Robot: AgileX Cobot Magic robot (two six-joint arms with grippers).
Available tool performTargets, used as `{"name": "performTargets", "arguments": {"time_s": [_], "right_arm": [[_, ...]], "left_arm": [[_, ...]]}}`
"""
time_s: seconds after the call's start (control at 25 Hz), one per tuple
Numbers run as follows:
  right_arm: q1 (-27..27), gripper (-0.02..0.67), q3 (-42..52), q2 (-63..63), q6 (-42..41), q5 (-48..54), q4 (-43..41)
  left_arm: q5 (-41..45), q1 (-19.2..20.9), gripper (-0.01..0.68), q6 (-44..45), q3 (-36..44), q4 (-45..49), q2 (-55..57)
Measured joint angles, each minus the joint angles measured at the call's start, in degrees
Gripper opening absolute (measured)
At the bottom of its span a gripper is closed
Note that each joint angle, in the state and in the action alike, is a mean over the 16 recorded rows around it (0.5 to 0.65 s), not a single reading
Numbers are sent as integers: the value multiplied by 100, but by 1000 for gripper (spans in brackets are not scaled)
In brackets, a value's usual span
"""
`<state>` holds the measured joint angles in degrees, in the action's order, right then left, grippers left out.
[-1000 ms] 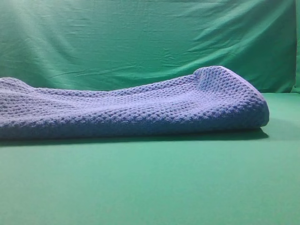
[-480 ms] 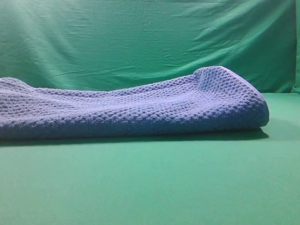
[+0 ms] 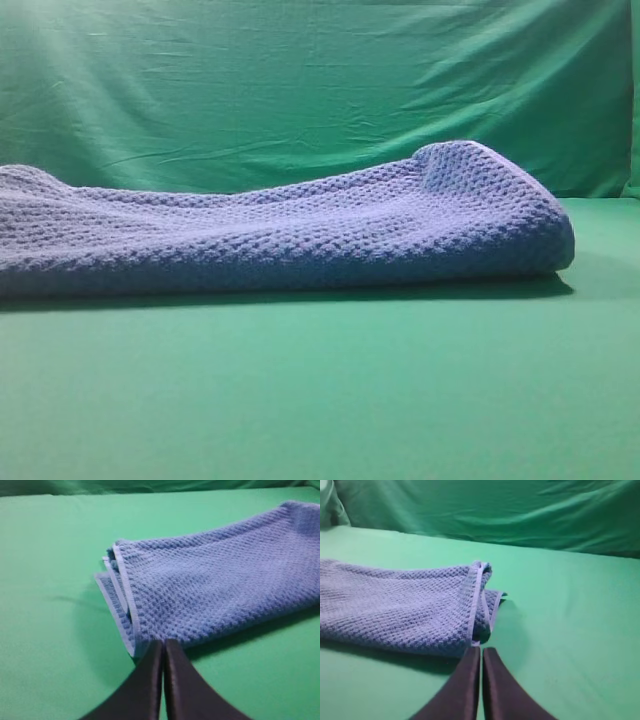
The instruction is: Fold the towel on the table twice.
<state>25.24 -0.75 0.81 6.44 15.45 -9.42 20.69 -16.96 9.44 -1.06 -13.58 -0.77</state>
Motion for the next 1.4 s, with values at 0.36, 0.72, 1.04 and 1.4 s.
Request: {"name": "performTargets", "arguments": {"time_s": [0.36,0.72,1.04,1.4], "right_arm": [[0,0,225,0,0,362,42],[0,0,220,0,0,680,80],[-5,0,215,0,0,719,86],[-468,0,215,0,0,722,86]], "left_arm": [[-123,0,0,20,191,155,0],[-96,0,0,48,191,227,0],[-96,60,0,59,191,227,0],[-96,758,0,64,191,227,0]]}}
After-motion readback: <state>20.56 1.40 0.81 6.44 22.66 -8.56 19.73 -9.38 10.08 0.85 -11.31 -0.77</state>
